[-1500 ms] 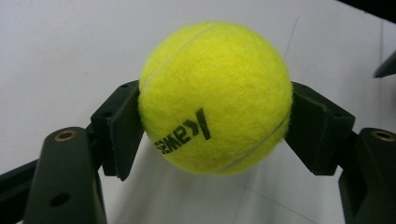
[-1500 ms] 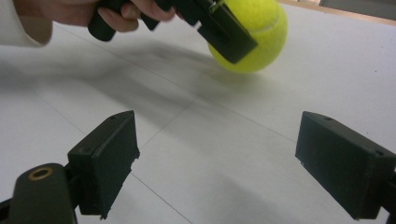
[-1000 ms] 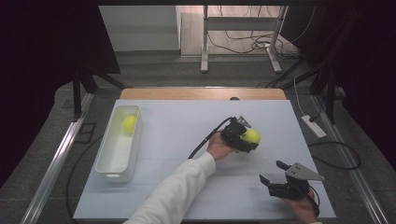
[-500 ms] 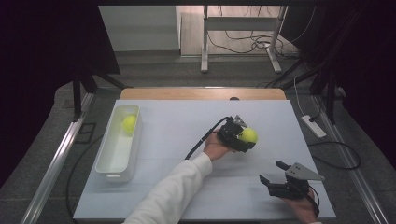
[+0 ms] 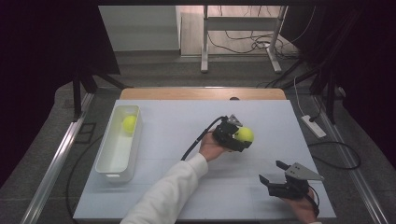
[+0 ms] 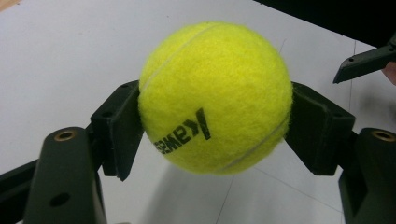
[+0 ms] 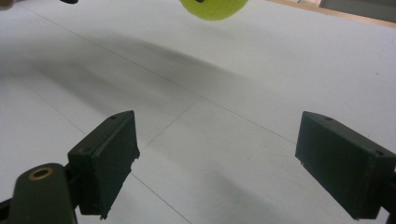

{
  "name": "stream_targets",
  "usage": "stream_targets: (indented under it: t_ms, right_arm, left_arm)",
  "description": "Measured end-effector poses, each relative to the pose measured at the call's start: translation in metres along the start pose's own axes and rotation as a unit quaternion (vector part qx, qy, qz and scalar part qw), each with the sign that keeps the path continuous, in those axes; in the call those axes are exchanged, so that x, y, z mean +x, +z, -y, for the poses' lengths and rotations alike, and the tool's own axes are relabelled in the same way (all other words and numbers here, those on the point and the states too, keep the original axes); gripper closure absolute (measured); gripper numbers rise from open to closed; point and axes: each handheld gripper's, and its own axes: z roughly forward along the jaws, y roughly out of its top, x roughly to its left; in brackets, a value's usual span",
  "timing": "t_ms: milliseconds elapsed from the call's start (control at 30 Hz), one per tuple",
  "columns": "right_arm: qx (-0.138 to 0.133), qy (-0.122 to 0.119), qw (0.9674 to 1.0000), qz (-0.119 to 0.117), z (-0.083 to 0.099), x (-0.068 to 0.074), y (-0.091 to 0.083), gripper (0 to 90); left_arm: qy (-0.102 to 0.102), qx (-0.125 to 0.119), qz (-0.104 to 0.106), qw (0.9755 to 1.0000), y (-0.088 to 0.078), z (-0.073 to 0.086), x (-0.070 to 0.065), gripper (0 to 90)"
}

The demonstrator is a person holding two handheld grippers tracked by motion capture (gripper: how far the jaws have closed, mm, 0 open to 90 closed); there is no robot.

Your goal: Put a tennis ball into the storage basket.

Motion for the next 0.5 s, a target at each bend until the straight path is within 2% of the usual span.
stream_targets:
  t_ms: [500]
  right_arm:
    - [0.002, -0.001, 1.0000, 0.003, -0.001, 0.001, 0.000, 12.7]
  left_arm:
    - [-0.003, -0.014, -0.003, 0.9999, -0.018, 0.005, -0.002, 26.9]
